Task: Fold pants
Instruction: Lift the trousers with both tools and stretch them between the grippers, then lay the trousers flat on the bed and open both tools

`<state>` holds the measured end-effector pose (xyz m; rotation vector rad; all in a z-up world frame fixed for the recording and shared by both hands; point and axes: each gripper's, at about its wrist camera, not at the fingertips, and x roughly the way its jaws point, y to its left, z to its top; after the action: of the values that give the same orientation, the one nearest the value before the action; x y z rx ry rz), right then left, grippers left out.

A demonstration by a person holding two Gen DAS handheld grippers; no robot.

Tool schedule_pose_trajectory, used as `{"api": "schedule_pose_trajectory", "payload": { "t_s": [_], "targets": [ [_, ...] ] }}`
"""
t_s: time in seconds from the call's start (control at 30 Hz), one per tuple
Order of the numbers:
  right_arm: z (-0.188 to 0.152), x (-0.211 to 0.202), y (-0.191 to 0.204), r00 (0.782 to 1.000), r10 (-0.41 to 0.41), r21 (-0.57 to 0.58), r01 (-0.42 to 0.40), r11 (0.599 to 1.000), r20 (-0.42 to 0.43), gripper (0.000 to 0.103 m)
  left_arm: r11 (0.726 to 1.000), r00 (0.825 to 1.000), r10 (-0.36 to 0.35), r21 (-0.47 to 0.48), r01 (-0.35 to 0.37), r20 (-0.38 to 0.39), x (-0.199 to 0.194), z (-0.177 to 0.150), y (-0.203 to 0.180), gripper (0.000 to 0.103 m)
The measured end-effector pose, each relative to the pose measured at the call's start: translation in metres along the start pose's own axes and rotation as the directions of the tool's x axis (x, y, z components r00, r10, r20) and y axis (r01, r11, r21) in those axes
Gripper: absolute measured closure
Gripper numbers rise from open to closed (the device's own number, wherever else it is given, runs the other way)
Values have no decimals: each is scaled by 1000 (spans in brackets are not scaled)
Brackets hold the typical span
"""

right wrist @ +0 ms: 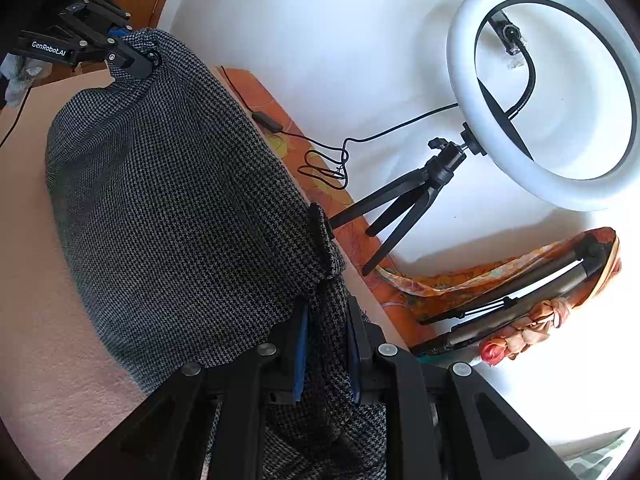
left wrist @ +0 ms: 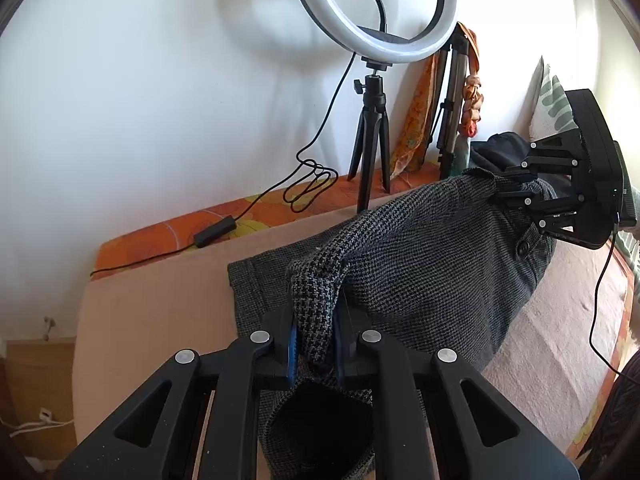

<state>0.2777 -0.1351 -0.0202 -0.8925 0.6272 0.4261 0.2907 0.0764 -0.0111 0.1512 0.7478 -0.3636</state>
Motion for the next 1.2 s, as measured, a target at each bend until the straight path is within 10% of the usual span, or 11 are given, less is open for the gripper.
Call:
{"api": "schedule_pose_trajectory", "payload": {
  "t_s": [0.9, 1.2],
  "targets": [
    [27, 140, 0, 992, -21, 14, 23, 1000, -127, 86, 994, 979, 103, -12, -107, -179, 135, 15, 42, 86],
    [16, 102, -39, 996, -52, 213, 65, 975, -68, 48, 963, 954, 268, 20, -268, -133, 100, 21, 51, 74]
  ]
}}
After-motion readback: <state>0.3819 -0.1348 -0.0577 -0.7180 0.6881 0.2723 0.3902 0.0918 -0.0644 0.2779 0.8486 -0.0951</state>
